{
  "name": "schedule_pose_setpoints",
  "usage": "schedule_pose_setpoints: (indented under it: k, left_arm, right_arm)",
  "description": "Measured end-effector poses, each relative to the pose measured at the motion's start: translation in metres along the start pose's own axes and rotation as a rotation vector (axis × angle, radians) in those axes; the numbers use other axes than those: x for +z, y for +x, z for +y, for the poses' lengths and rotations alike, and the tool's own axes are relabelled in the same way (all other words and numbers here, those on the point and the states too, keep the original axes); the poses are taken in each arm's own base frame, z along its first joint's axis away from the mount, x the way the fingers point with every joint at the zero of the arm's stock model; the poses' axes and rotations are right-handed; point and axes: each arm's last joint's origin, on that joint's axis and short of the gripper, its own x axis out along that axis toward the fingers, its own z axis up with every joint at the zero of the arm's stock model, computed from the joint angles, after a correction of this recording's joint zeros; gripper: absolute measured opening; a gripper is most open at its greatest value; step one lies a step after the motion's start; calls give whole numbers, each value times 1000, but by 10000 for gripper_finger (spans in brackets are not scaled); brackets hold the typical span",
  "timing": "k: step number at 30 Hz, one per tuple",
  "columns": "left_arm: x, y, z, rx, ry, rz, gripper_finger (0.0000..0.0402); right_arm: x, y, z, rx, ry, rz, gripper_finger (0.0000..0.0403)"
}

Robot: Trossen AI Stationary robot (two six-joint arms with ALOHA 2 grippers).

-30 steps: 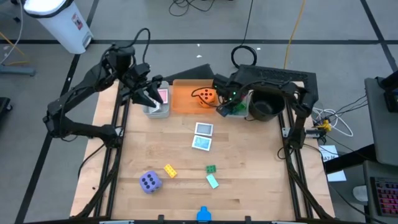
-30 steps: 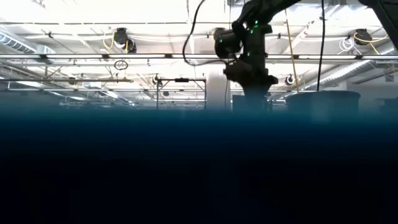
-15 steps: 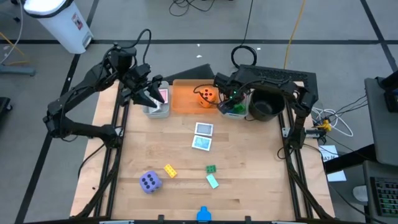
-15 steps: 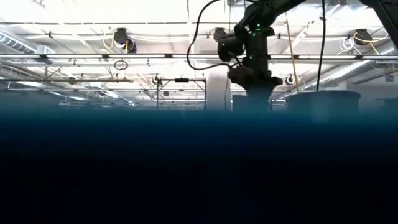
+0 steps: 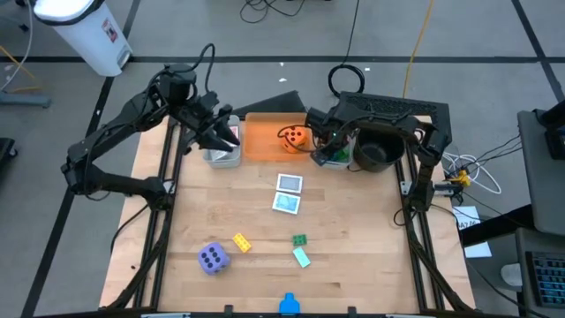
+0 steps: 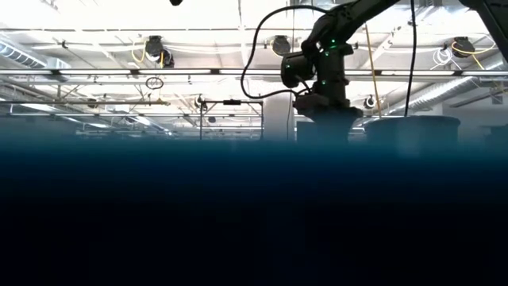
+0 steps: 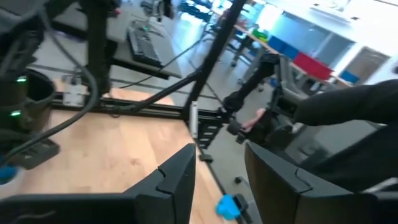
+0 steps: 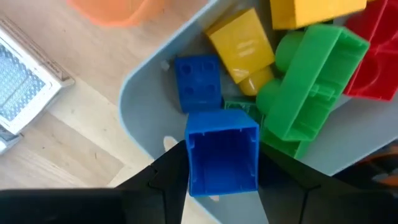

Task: Pick & Place Toys
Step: Put the blue game piece into the right gray bin, then put the yellow game piece into the right gray bin

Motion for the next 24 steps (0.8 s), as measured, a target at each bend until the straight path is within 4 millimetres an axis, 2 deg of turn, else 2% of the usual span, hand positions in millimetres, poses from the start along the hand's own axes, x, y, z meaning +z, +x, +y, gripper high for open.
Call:
schedule_pose_setpoints:
  k: [4,10,16,21,24]
  left_arm:
    - [0,3,1,77,-3,2,141]
    - [0,6,1,144,-8,4,141]
    - [-4,6,2,187,-26,25,140]
    - [-11,5,5,290,-73,75,141]
    - [-13,4,7,372,-83,87,141]
  right_arm:
    - [2,0,-1,4,-6,-13,158]
    - [3,0,-2,6,-33,-19,186]
    - [7,-5,-8,26,36,-25,210]
    - [20,-23,-7,243,81,-81,214]
    - [28,-42,1,391,103,-214,213]
